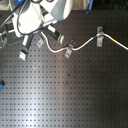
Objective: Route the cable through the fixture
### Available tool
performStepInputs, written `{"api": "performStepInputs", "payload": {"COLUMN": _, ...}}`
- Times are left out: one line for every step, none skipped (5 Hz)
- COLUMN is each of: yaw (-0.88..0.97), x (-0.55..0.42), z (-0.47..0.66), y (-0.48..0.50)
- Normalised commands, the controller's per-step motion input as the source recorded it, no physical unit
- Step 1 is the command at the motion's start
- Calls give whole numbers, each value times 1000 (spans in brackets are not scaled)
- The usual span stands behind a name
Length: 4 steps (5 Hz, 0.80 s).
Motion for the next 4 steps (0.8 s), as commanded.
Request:
{"api": "performStepInputs", "payload": {"yaw": 483, "x": 179, "z": 2, "y": 51}}
{"api": "performStepInputs", "payload": {"yaw": 203, "x": -64, "z": 322, "y": 2}}
{"api": "performStepInputs", "payload": {"yaw": 146, "x": -87, "z": 316, "y": 237}}
{"api": "performStepInputs", "payload": {"yaw": 374, "x": 38, "z": 142, "y": 312}}
